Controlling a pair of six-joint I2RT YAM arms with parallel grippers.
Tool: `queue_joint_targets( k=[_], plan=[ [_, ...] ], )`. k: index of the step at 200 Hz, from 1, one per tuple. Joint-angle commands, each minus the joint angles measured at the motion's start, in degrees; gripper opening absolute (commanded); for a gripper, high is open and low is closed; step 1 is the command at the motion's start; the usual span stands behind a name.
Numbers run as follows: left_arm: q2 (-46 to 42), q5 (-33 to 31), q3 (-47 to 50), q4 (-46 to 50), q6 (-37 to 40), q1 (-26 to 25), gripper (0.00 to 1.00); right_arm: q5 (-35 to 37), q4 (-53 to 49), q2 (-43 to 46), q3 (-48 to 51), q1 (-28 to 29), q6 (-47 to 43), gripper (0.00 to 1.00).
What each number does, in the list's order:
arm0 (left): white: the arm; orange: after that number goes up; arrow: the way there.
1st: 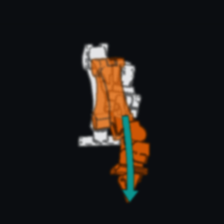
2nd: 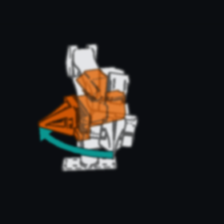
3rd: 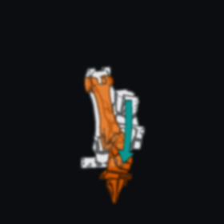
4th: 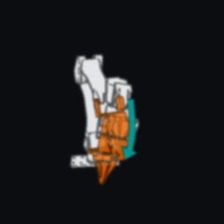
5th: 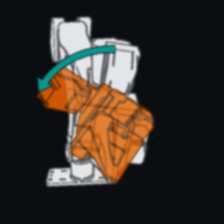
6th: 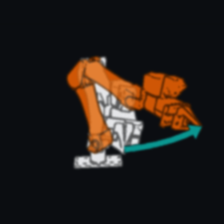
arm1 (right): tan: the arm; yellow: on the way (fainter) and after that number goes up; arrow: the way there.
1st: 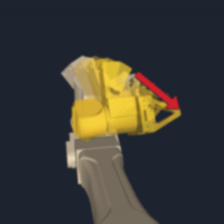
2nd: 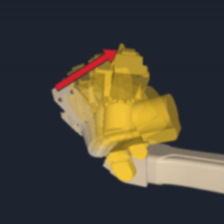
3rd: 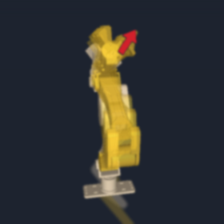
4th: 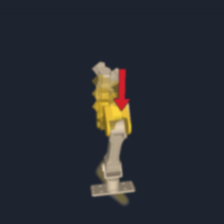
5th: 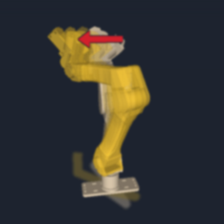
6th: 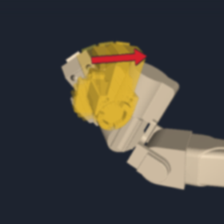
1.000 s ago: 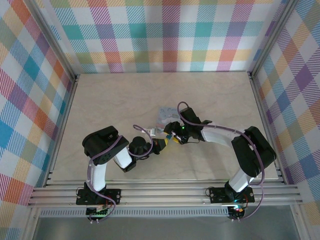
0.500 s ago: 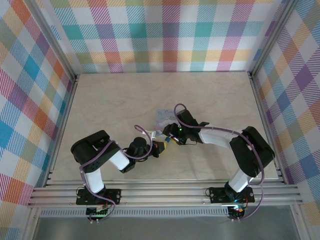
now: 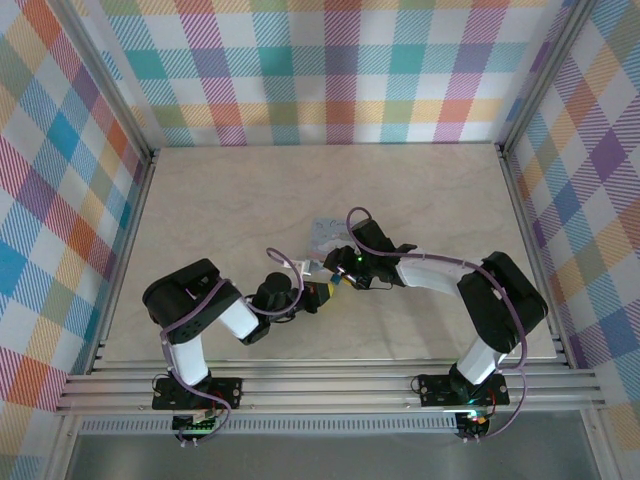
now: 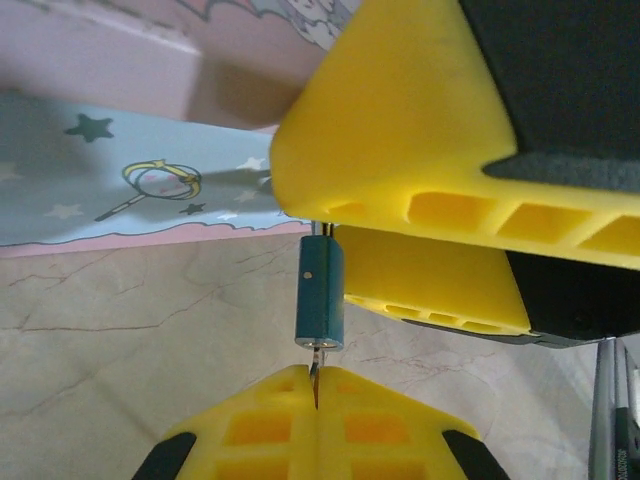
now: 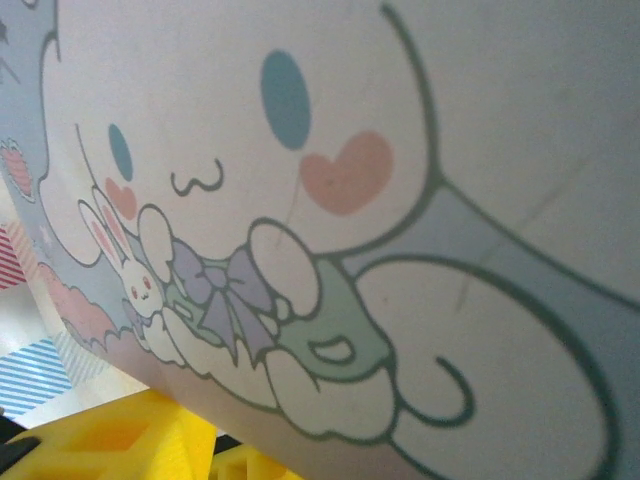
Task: Unlock the padlock with the key
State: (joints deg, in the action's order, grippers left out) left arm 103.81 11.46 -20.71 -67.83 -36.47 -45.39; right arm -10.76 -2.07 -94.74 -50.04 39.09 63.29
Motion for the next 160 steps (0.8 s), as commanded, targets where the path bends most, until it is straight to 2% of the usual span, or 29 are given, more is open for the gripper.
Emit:
queue_joint_targets(
  k=[1, 40, 101, 130, 160],
  plan=[
    [0.5, 5.0, -0.2, -5.4, -2.4, 0.2, 0.00, -2.4, -0.9, -2.7, 1.8, 0.4, 1.7, 0.48],
    [2.8, 6.7, -1.3, -9.2, -5.4, 1.2, 0.00, -3.4, -0.3, -3.3, 2.2, 0.5, 2.3, 0.34],
    [3.3, 7.8, -3.8, -8.4, -5.0, 1.9, 0.00, -6.4, -1.4, -4.4, 2.5, 0.4, 1.8, 0.14],
    [1.3, 7.0, -5.0, -2.9, 0.9, 1.4, 0.00, -8.0, -1.9, -5.4, 2.0, 0.5, 1.5, 0.07],
    [-4.6, -0.2, -6.6, 11.1, 14.9, -1.7, 0.00, -8.6, -4.2, -4.8, 0.4, 0.5, 0.6, 0.04]
  ],
)
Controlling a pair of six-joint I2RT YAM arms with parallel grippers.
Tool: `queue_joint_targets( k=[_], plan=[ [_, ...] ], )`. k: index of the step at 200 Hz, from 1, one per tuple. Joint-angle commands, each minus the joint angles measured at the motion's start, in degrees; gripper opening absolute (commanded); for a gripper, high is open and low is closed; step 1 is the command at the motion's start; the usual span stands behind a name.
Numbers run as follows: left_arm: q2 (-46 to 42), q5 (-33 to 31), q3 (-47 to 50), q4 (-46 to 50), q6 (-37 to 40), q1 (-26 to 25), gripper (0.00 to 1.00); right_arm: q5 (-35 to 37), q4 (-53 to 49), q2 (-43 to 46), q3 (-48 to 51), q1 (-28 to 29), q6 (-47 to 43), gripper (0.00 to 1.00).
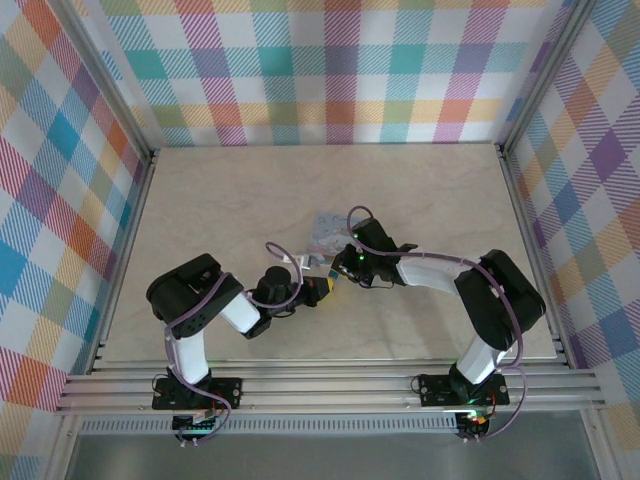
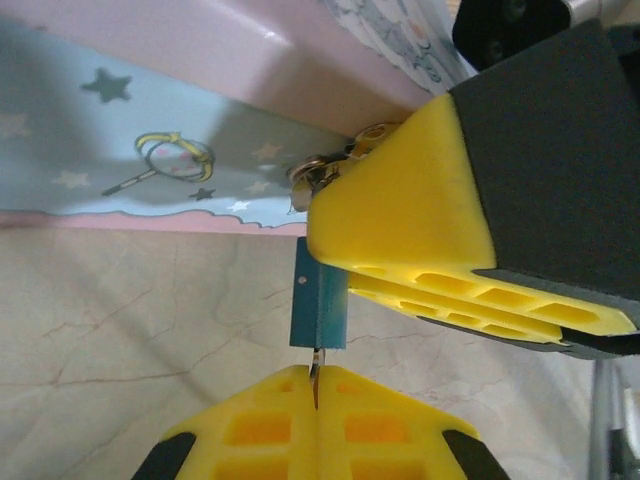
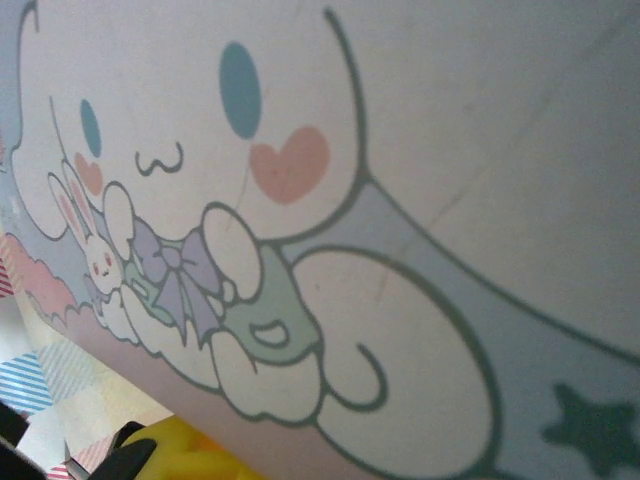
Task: Unlock the padlock with the key
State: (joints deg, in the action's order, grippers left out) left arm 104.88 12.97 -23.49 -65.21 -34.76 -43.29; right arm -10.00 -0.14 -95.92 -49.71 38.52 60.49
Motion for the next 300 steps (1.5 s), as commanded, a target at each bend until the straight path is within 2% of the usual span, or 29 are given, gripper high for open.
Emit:
queue_joint_targets(
  k=[1, 28, 57, 65, 78, 88, 97, 118, 141, 198, 230, 246, 263, 278, 300],
  plan=[
    [-5.9, -2.1, -3.9, 9.1, 13.7, -3.9, 0.00, -9.3, -6.3, -3.6, 0.0, 1.1, 3.3, 0.04],
    [-9.6, -12.7, -6.1, 20.4, 24.6, -8.0, 0.00, -9.1, -9.9, -2.0, -1.7, 1.1, 2.1, 0.04],
    [-11.2, -18.5, -6.9, 25.0, 29.8, -10.0, 0.00, -8.8, -11.8, -0.9, -2.2, 1.1, 1.7, 0.08],
    [-11.2, -18.5, -6.9, 25.5, 29.9, -10.1, 0.00, -8.7, -12.1, -0.6, -2.1, 1.1, 1.7, 0.16],
    [-11.2, -17.1, -6.5, 24.6, 28.7, -9.7, 0.00, -8.2, -12.4, -0.2, -2.0, 1.1, 1.8, 0.40],
    [-10.9, -15.0, -5.5, 22.4, 25.8, -8.7, 0.00, -7.9, -12.4, 0.2, -1.8, 1.1, 2.0, 0.55],
    [-10.7, -12.8, -4.3, 19.3, 22.5, -7.5, 0.00, -7.6, -12.1, 0.6, -1.6, 1.1, 2.1, 0.59],
    [-9.9, -9.2, -1.8, 13.2, 16.3, -5.2, 0.00, -6.9, -11.1, 1.1, -0.9, 1.1, 2.5, 0.61],
    [-9.7, -4.9, -0.8, 9.3, 12.0, -3.7, 0.00, -7.3, -9.7, 0.1, -0.5, 1.1, 2.8, 0.61],
    [-10.9, 1.4, -1.0, 7.7, 6.6, -1.3, 0.00, -7.8, -7.7, -1.4, 0.3, 1.4, 3.2, 0.61],
    [-9.7, 4.1, -1.5, 4.8, 3.1, -0.4, 0.00, -8.4, -6.5, -1.9, 0.7, 1.5, 3.5, 0.55],
    [-8.8, 4.4, -1.5, 3.7, 2.4, -0.3, 0.00, -8.5, -6.5, -2.0, 0.9, 1.5, 3.5, 0.48],
    [-8.3, 4.8, -1.9, 4.3, 3.4, -0.4, 0.00, -8.5, -7.1, -1.9, 0.9, 1.5, 3.6, 0.32],
    [-8.7, 4.9, -2.4, 6.6, 5.7, -0.5, 0.00, -8.6, -7.7, -1.9, 0.8, 1.5, 3.3, 0.20],
    [-10.2, 4.4, -3.6, 11.3, 10.1, -1.2, 0.00, -8.7, -8.5, -2.1, 0.4, 1.5, 2.7, 0.09]
  ],
)
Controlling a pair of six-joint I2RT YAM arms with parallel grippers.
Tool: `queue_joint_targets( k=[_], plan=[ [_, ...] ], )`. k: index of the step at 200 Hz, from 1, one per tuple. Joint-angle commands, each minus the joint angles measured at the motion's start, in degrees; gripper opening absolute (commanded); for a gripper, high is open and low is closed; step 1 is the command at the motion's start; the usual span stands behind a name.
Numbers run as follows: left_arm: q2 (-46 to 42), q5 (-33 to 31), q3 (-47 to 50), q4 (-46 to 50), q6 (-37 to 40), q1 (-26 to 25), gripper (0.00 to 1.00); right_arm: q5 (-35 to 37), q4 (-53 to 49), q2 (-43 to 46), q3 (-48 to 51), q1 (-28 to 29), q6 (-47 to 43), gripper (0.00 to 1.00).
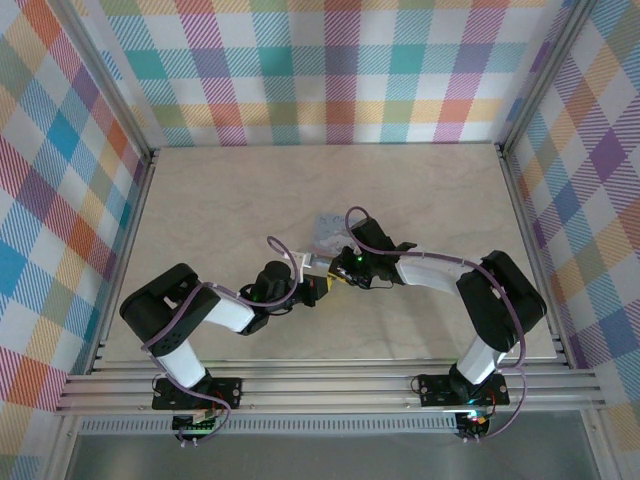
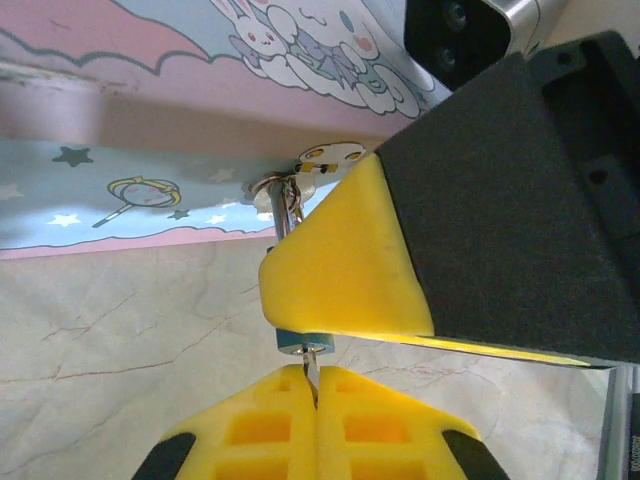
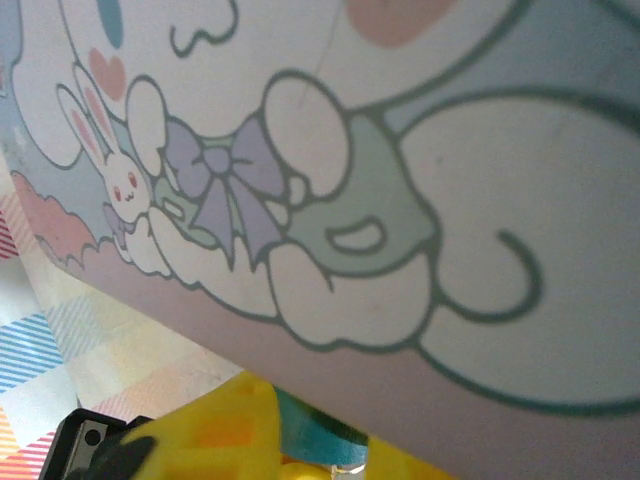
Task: Unlock the padlock with the key
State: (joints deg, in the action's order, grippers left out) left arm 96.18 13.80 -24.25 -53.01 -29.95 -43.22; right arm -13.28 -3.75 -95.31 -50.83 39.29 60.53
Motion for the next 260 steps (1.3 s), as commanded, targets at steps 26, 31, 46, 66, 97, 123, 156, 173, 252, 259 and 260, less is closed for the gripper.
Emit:
queue_joint_targets(
  k=[26, 31, 46, 66, 97, 123, 156, 173, 252, 259, 260],
  plan=[
    [-4.1, 0.9, -4.7, 6.9, 12.7, -3.3, 0.00, -5.6, -6.1, -2.8, 0.8, 0.7, 2.0, 0.00],
    [-4.6, 0.1, -5.1, 8.6, 14.5, -3.8, 0.00, -5.6, -6.4, -2.8, 0.5, 0.7, 1.8, 0.00],
    [-6.3, -3.0, -6.2, 13.2, 19.7, -5.6, 0.00, -5.7, -7.5, -2.9, -0.1, 0.7, 1.3, 0.00],
    [-8.4, -8.0, -7.6, 18.0, 26.4, -8.3, 0.00, -6.2, -8.3, -3.1, -0.8, 0.7, 1.1, 0.00],
    [-9.9, -18.3, -8.2, 21.6, 36.4, -13.7, 0.00, -7.1, -9.3, -3.1, -1.7, 0.7, 1.1, 0.00],
    [-10.0, -19.8, -6.9, 19.9, 36.5, -14.6, 0.00, -7.8, -9.7, -2.7, -2.1, 0.7, 1.6, 0.04],
    [-9.0, -12.3, -3.4, 13.0, 24.6, -9.9, 0.00, -6.8, -10.0, -0.9, -1.4, 0.7, 2.5, 0.62],
    [-7.8, -9.7, -1.6, 9.1, 19.6, -8.0, 0.00, -5.8, -10.4, 0.2, -1.0, 0.7, 2.7, 0.65],
    [4.1, 1.3, 2.8, -12.3, -4.3, 0.9, 0.00, -3.4, -8.6, 2.2, 2.5, 0.7, 4.2, 0.69],
    [4.8, 1.6, 3.0, -13.6, -5.5, 1.2, 0.00, -2.6, -8.9, 2.9, 2.8, 0.7, 4.2, 0.69],
    [4.8, 1.6, 3.1, -13.7, -5.7, 1.2, 0.00, -2.4, -8.9, 3.0, 2.9, 0.7, 4.2, 0.69]
  ],
)
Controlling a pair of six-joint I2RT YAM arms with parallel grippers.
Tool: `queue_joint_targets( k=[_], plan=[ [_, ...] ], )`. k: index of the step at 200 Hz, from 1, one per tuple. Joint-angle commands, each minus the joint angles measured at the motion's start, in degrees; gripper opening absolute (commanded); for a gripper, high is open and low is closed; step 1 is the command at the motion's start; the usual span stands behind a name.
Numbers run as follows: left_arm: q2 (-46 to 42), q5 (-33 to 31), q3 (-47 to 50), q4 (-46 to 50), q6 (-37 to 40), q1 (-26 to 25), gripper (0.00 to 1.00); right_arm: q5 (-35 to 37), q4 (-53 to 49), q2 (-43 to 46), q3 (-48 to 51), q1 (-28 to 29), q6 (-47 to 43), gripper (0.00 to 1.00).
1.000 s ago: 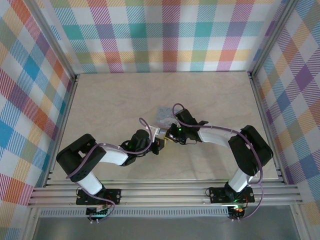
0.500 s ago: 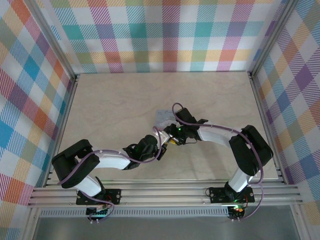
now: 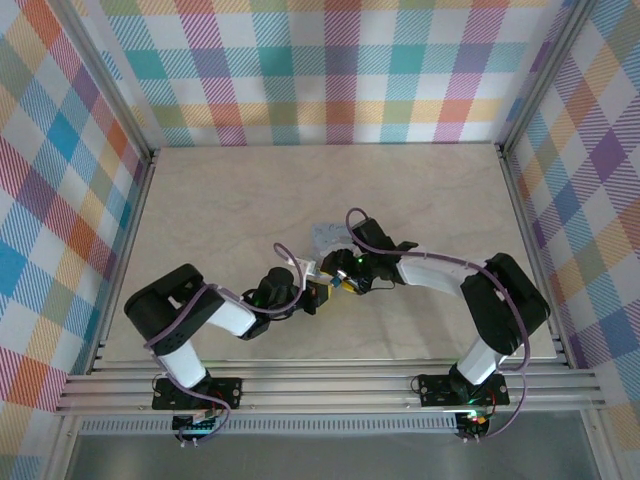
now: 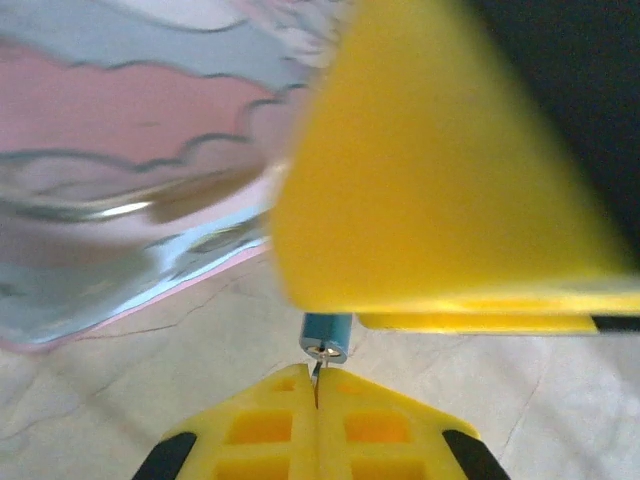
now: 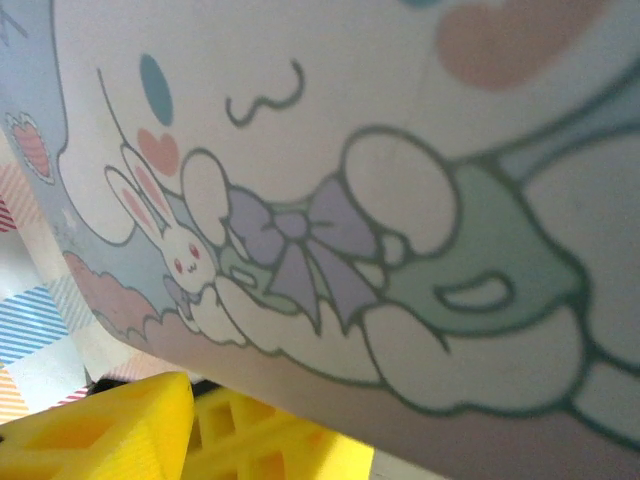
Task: Unlock the padlock with the key
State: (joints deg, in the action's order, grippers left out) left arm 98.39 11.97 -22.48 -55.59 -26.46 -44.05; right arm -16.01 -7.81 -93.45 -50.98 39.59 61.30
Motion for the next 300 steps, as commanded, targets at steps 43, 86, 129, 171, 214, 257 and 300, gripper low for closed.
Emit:
queue_joint_targets(
  k=[43, 86, 129, 171, 214, 257, 300],
  plan=[
    [2.9, 4.5, 1.3, -11.2, -11.1, 2.7, 0.00, 3.4, -4.5, 4.7, 5.0, 0.4, 4.0, 0.70],
    [1.6, 5.1, 0.7, -9.2, -11.2, 2.7, 0.00, 3.1, 4.1, 6.0, 10.0, 0.5, 7.9, 0.67],
    [-2.9, 2.5, -0.6, 2.0, -7.9, 1.7, 0.00, 4.1, 5.9, 8.4, 12.1, 0.5, 9.5, 0.66],
    [-1.2, 0.8, 0.6, -2.4, -21.2, 1.7, 0.00, 5.4, 14.7, 10.3, 18.5, 1.2, 15.1, 0.56],
    [1.7, 2.9, 0.9, -6.8, -30.8, 1.4, 0.00, 3.7, 20.4, 8.3, 19.7, 2.0, 18.1, 0.54],
    [1.5, 4.1, 0.2, -8.8, -34.4, 1.2, 0.00, 4.2, 19.3, 8.0, 20.0, 3.0, 20.0, 0.53],
    [1.5, 6.1, -0.8, -11.3, -38.7, 1.1, 0.00, 7.0, 16.3, 9.9, 20.3, 3.7, 19.6, 0.55]
  ],
)
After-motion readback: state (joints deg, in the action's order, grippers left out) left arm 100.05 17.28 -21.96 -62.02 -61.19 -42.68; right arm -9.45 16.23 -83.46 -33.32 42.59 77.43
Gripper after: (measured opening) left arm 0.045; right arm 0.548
